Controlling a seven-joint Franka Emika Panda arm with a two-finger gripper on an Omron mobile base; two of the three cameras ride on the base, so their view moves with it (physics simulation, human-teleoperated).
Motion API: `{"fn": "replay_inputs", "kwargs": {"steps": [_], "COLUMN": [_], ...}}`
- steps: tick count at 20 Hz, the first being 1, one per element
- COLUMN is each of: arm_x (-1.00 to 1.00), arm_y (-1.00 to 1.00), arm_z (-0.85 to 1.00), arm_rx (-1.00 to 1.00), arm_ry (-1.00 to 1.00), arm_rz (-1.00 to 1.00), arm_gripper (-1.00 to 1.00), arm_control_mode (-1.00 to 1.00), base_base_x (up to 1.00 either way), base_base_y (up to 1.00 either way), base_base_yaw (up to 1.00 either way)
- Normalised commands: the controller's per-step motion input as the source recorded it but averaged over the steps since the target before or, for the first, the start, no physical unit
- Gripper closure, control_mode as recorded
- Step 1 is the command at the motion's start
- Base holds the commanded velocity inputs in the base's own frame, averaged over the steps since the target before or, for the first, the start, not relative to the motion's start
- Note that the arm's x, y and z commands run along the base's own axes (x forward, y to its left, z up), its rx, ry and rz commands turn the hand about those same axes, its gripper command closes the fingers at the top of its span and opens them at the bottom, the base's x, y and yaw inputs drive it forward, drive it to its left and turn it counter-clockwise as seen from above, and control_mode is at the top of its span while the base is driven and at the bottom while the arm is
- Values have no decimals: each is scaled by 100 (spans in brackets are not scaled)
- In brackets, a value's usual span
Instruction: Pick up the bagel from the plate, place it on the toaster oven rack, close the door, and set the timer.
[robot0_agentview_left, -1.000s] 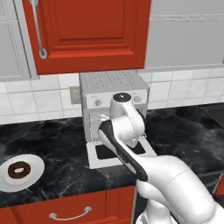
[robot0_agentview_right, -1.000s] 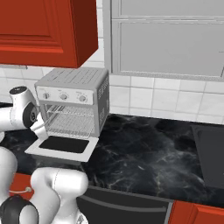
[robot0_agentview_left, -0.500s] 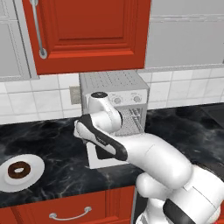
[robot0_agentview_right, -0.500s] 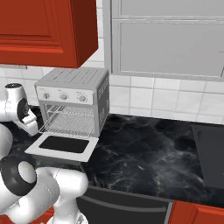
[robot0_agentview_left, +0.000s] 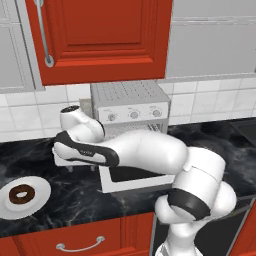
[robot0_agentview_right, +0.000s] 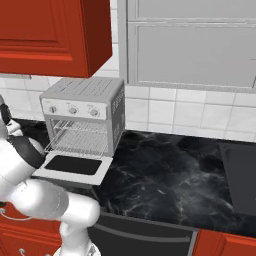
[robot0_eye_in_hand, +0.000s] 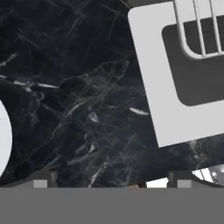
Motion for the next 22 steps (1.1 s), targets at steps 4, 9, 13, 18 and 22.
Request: {"fn": "replay_inputs", "kwargs": {"steps": [4, 9, 13, 18, 22], "arm_x": [0, 0, 0, 0, 0], "arm_y": [32, 20, 24, 22, 17], "arm_z": [-31, -28, -11, -2, 0], "arm_rx": [-5, 0, 0, 0, 0], "arm_ry": [0, 0, 0, 0, 0], "arm_rz": [18, 19, 18, 15, 12], "arm_gripper": [-100, -100, -100, -100, -100], "arm_control_mode": [-100, -100, -100, -100, -100], "base_base_x": [0, 0, 0, 0, 0], "base_base_y": [0, 0, 0, 0, 0], "base_base_yaw": [0, 0, 0, 0, 0]}}
